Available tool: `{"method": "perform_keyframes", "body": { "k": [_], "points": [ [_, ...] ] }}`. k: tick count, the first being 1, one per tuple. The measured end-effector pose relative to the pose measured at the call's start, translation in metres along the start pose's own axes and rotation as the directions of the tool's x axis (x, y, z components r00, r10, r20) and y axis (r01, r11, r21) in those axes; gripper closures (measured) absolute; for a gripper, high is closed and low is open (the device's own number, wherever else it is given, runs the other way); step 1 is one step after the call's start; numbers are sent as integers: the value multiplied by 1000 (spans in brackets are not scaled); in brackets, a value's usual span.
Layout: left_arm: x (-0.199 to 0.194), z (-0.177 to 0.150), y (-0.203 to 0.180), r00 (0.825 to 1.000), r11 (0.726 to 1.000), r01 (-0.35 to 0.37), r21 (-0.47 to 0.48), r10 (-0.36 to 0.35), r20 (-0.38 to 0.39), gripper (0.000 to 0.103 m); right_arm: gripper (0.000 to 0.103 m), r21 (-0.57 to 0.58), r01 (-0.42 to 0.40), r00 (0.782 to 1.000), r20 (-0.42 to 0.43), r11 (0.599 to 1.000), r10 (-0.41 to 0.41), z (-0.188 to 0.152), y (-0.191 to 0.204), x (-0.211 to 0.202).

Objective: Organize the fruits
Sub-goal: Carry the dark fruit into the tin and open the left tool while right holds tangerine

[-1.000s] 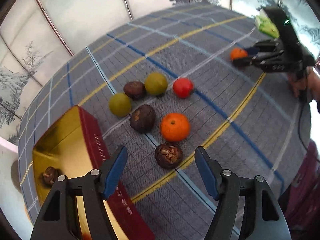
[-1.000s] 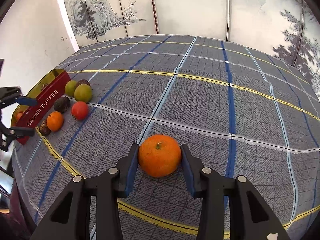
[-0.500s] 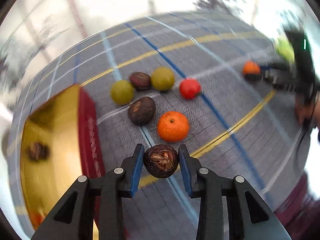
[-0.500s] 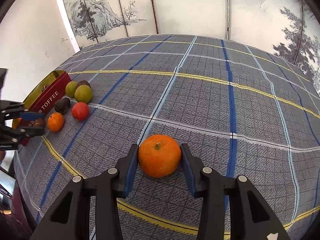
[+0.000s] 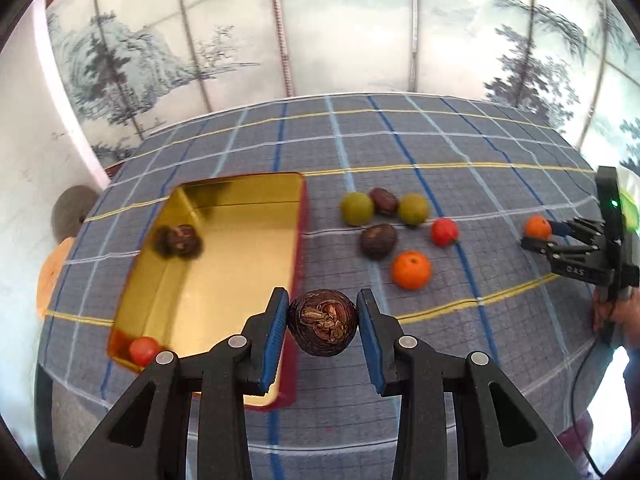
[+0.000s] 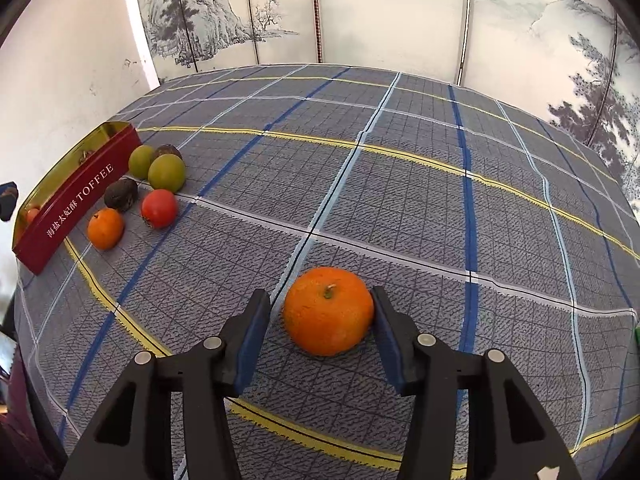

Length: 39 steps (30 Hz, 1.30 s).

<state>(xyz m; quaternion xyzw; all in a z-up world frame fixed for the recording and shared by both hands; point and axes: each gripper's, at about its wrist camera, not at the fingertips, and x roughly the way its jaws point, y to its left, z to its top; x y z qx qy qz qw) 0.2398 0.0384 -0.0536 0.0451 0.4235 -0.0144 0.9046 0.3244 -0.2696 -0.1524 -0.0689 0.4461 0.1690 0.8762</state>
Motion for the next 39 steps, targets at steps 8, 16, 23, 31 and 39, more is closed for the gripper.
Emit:
{"method": "perform_keyframes", "body": {
  "k": [8, 16, 23, 31, 39],
  "points": [
    [4, -2, 23, 995, 995, -99, -3, 99, 17, 67, 55, -2, 3, 1000, 0, 1000, -3, 0, 0, 0],
    [33, -8, 46, 979, 979, -203, 16, 203, -15, 67, 54, -5, 3, 1000, -1, 1000, -3, 0, 1, 0],
    [58, -10, 70, 958, 959, -284, 18, 284, -42, 67, 53, -5, 3, 1000, -1, 1000, -3, 0, 1, 0],
    [82, -11, 94, 934, 937, -350, 4, 350, -69, 67, 49, -16, 2, 1000, -4, 1000, -2, 0, 4, 0],
    [97, -11, 109, 912, 916, -402, 9, 401, -80, 66, 49, -18, 3, 1000, -4, 1000, -3, 0, 5, 0]
  ]
}}
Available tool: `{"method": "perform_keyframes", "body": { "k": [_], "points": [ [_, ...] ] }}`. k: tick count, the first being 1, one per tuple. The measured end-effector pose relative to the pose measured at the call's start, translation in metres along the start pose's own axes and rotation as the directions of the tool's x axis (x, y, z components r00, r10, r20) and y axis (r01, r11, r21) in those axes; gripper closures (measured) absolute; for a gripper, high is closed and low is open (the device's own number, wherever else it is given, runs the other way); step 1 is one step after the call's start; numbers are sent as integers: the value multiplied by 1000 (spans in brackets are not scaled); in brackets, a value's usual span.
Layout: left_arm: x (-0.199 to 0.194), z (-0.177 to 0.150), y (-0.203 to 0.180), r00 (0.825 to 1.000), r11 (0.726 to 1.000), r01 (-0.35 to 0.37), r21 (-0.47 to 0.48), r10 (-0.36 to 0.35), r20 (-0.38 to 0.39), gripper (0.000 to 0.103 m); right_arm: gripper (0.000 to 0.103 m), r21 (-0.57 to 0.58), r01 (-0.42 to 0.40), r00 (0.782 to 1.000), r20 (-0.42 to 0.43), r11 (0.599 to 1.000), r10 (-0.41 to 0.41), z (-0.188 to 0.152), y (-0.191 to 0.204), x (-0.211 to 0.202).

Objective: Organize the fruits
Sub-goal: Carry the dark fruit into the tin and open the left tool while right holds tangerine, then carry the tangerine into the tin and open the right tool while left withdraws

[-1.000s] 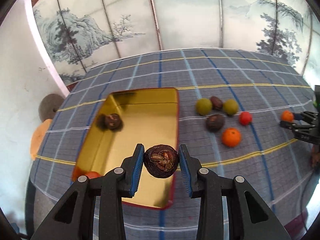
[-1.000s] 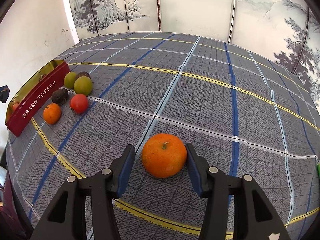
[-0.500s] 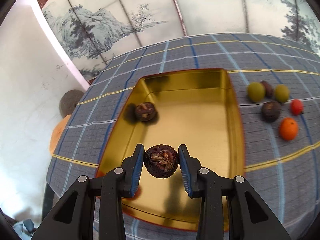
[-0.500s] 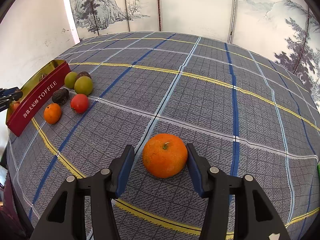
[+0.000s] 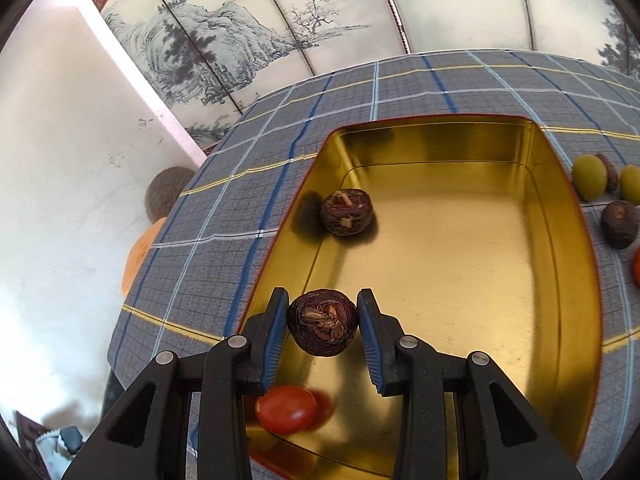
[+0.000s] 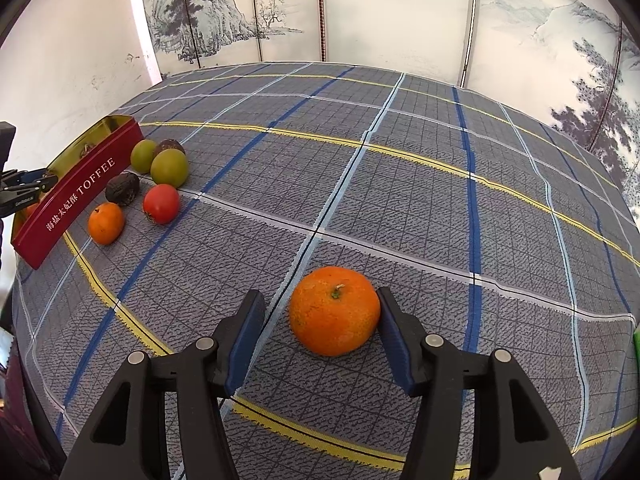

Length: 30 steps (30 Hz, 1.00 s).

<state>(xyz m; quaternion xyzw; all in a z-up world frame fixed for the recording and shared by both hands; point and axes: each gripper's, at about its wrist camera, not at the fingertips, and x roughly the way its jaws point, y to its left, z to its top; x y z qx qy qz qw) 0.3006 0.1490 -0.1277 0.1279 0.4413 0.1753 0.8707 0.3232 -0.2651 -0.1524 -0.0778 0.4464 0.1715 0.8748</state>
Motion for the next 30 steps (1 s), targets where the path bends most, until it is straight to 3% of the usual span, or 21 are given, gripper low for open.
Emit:
{"method": "perform_keyframes", "body": {
  "k": [12, 22, 27, 30],
  "points": [
    [12, 2, 5, 999, 999, -31, -8, 31, 7, 65, 48, -2, 0, 1000, 0, 1000, 0, 0, 1, 0],
    [1, 0, 6, 999, 999, -9, -32, 11, 49, 51, 48, -10, 9, 1000, -2, 1000, -9, 0, 2, 0],
    [-9, -1, 5, 997, 999, -7, -32, 9, 75, 43, 64, 25, 13, 1000, 8, 1000, -13, -1, -5, -1],
    [-16, 0, 7, 996, 999, -4, -35, 8, 94, 40, 65, 51, -9, 1000, 15, 999, 9, 0, -11, -2]
  ]
}}
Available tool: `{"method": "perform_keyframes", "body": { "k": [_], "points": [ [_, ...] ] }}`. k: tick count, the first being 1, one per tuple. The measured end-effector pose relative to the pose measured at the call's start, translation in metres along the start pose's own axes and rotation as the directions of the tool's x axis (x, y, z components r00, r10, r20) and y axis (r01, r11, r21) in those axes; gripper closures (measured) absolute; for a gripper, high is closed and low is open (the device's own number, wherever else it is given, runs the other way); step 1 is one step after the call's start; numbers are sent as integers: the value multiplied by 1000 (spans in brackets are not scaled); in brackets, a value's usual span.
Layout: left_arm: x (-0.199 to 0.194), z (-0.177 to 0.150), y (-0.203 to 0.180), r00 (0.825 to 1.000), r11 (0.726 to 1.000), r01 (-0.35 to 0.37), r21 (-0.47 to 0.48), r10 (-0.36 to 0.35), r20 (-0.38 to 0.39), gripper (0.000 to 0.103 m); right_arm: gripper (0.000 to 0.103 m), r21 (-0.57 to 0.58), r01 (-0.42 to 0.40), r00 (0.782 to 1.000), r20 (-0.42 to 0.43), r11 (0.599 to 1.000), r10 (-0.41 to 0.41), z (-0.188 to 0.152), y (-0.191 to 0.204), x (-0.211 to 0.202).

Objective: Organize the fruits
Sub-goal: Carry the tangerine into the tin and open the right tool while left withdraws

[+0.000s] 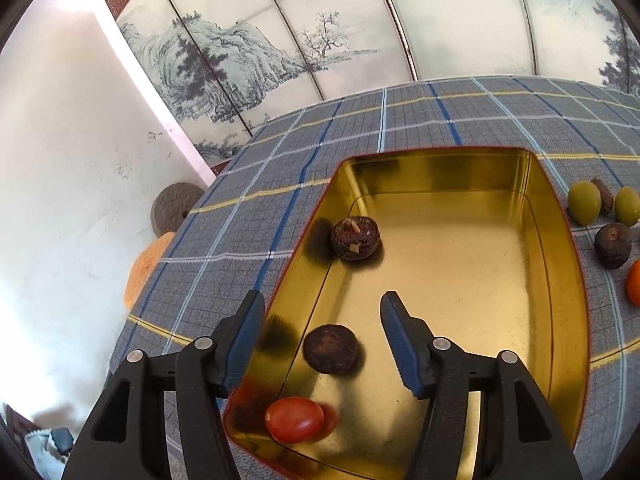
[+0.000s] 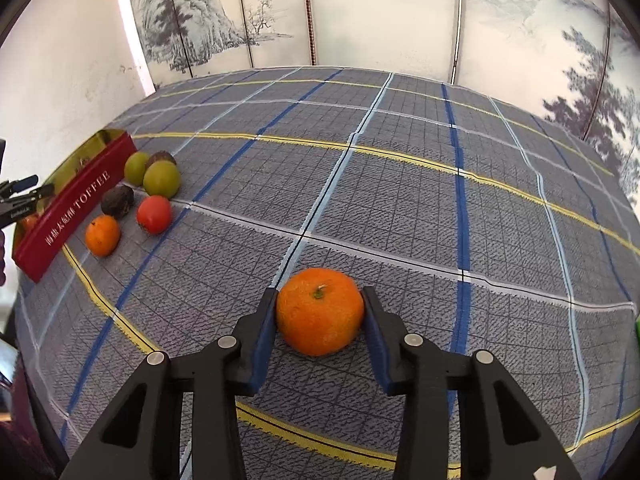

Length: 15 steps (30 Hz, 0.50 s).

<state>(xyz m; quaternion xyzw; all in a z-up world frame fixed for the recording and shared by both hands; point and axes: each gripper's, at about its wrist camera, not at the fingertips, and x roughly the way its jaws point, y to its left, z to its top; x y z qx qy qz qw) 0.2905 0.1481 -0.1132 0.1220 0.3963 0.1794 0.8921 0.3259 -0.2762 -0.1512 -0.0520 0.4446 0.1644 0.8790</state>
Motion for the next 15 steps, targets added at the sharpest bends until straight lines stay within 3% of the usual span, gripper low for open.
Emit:
{"method": "perform_keyframes", "body": {
  "k": [8, 15],
  "points": [
    [-15, 0, 16, 999, 996, 49, -75, -49, 8, 36, 65, 1, 11, 1000, -4, 1000, -11, 0, 2, -1],
    [-57, -19, 21, 993, 990, 97, -100, -91, 70, 33, 66, -14, 0, 1000, 0, 1000, 0, 6, 19, -11]
  ]
}}
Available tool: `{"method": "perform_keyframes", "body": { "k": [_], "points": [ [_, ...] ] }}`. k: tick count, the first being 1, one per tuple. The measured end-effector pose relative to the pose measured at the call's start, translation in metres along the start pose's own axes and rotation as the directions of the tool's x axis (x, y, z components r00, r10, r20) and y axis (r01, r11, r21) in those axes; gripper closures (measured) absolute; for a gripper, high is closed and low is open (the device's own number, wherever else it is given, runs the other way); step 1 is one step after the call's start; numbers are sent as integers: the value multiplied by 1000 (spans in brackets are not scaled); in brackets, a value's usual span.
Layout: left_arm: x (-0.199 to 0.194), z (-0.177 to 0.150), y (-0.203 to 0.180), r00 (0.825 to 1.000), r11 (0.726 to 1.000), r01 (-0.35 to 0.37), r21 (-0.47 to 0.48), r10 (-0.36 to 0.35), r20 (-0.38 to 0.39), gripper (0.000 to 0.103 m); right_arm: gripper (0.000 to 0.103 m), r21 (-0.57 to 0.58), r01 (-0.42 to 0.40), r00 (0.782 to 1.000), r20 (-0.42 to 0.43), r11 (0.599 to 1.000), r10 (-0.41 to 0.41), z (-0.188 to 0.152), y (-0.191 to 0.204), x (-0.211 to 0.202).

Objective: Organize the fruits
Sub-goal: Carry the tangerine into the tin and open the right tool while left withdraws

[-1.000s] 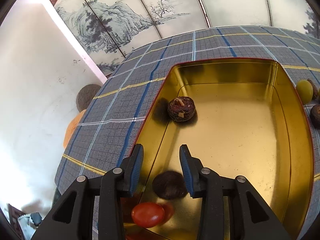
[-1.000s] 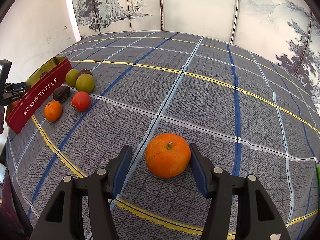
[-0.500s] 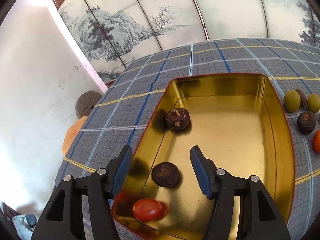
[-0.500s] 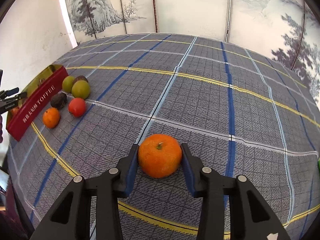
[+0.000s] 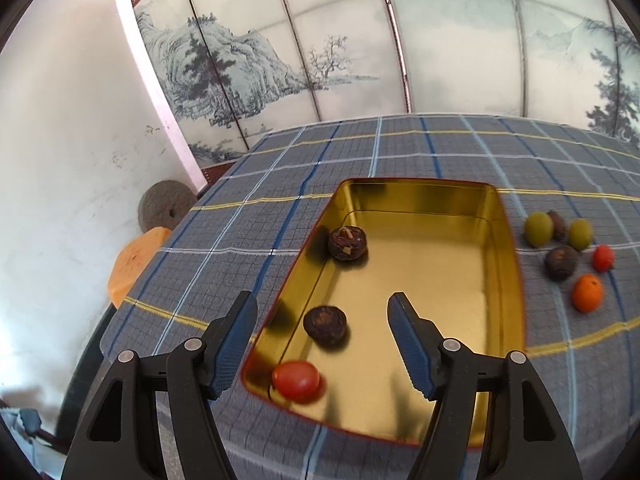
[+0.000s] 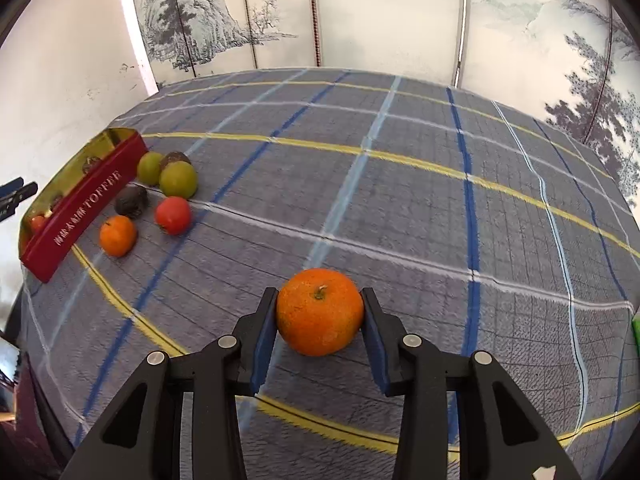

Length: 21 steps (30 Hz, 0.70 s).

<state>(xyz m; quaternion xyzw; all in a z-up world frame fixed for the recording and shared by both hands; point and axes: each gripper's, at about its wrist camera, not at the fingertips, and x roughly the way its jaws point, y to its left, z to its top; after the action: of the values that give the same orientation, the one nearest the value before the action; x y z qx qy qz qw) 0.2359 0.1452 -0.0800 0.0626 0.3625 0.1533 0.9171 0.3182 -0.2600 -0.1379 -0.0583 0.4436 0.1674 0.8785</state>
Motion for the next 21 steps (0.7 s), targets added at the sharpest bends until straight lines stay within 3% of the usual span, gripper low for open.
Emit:
{"method": "perform_keyframes", "body": {
  "k": [5, 10, 17, 21],
  "points": [
    [-19, -13, 1, 999, 999, 37, -20, -37, -6, 27, 66, -52, -77, 996, 41, 996, 79, 28, 40, -14],
    [-29, -22, 3, 998, 998, 55, -28, -56, -22, 25, 66, -143, -220, 971, 66, 965, 231, 66, 109, -19],
    [-37, -32, 21, 996, 995, 70, -76, -74, -46, 22, 65, -233, -392, 914, 15, 890, 406, 105, 206, 6],
    [-37, -37, 31, 996, 994, 63, -93, -68, -55, 20, 65, -284, -427, 901, -46, 859, 432, 116, 253, 31]
  ]
}}
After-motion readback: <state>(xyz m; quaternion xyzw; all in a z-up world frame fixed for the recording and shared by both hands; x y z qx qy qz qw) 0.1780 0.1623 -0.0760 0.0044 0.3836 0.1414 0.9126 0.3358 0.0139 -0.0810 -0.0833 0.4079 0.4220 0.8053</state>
